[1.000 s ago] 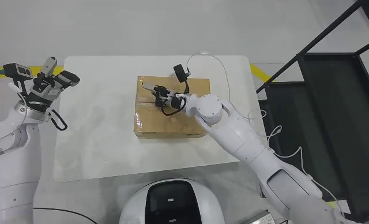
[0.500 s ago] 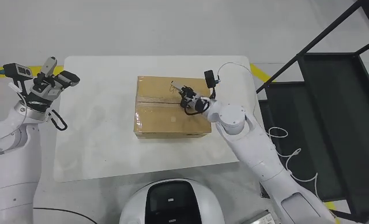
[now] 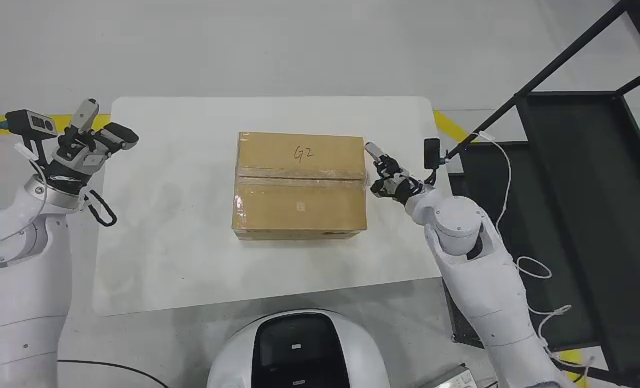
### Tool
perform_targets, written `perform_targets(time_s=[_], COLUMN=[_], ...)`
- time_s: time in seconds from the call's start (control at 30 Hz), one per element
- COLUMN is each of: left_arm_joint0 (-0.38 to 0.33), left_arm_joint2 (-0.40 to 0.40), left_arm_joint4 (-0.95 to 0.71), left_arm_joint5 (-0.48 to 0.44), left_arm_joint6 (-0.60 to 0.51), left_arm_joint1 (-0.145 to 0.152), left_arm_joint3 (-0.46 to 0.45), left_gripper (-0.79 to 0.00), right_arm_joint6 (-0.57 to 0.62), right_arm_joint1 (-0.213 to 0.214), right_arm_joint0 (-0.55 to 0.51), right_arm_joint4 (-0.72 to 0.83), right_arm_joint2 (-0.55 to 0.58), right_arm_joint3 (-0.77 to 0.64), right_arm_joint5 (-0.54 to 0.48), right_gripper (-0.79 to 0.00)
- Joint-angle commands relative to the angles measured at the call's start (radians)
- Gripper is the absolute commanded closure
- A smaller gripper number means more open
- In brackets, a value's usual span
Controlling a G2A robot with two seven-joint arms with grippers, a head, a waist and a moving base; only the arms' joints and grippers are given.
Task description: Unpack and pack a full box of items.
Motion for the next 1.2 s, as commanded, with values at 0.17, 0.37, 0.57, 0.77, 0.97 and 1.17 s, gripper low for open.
perform_targets(time_s=[0.17, 0.37, 0.57, 0.77, 0.97, 1.17], left_arm_joint0=[0.0, 0.0, 0.0, 0.0, 0.0, 0.0], left_arm_joint2=[0.0, 0.0, 0.0, 0.0, 0.0, 0.0], left_arm_joint4=[0.0, 0.0, 0.0, 0.0, 0.0, 0.0], left_arm_joint5=[0.0, 0.0, 0.0, 0.0, 0.0, 0.0], left_arm_joint6=[0.0, 0.0, 0.0, 0.0, 0.0, 0.0], left_arm_joint1=[0.0, 0.0, 0.0, 0.0, 0.0, 0.0], left_arm_joint3=[0.0, 0.0, 0.0, 0.0, 0.0, 0.0], left_gripper=[-0.785, -0.784, -0.785, -0.785, -0.785, -0.785], right_arm_joint6=[-0.09, -0.127, -0.126, -0.126, -0.126, -0.126], right_arm_joint1=[-0.001, -0.006, -0.006, -0.006, -0.006, -0.006], right_arm_joint0=[-0.098, -0.129, -0.129, -0.129, -0.129, -0.129], right_arm_joint4=[0.071, 0.118, 0.121, 0.121, 0.121, 0.121], right_arm_joint2=[0.083, 0.098, 0.097, 0.097, 0.097, 0.097], right_arm_joint3=[-0.056, -0.059, -0.058, -0.058, -0.058, -0.058], right_arm_joint5=[-0.111, -0.199, -0.201, -0.201, -0.201, -0.201], right_gripper=[-0.785, -0.785, -0.784, -0.784, -0.784, -0.784])
